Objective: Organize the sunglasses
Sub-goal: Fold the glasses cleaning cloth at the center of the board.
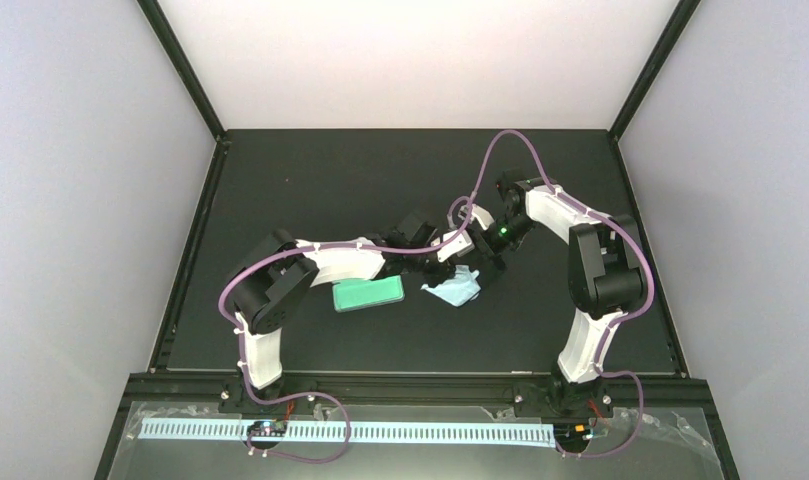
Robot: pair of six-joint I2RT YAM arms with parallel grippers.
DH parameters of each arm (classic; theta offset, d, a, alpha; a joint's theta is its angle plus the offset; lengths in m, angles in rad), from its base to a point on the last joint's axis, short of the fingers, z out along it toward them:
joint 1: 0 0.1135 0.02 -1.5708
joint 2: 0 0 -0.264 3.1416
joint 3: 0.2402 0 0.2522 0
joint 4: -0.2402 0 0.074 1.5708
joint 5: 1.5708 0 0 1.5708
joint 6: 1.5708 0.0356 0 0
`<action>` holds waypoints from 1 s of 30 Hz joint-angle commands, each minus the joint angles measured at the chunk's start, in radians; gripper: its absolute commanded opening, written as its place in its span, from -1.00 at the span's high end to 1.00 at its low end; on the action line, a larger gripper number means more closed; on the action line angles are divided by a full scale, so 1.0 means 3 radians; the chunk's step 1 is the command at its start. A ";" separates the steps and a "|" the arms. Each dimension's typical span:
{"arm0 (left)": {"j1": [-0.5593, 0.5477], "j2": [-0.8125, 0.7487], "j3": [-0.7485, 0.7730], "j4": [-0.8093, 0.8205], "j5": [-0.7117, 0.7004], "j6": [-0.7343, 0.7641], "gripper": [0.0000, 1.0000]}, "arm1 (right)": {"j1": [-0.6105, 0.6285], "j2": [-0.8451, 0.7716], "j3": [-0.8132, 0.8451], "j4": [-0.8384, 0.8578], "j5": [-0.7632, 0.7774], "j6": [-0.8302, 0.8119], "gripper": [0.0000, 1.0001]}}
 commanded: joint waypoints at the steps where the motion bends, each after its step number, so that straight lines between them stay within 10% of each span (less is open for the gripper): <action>1: 0.0017 0.0080 0.0107 -0.0047 0.0181 0.0052 0.97 | -0.0015 0.0021 -0.0027 -0.0019 -0.0025 -0.0035 0.98; 30: 0.0169 -0.0482 -0.0247 0.0279 0.0361 0.0279 0.97 | -0.0013 -0.0239 0.0253 -0.0367 -0.0278 -0.0423 0.98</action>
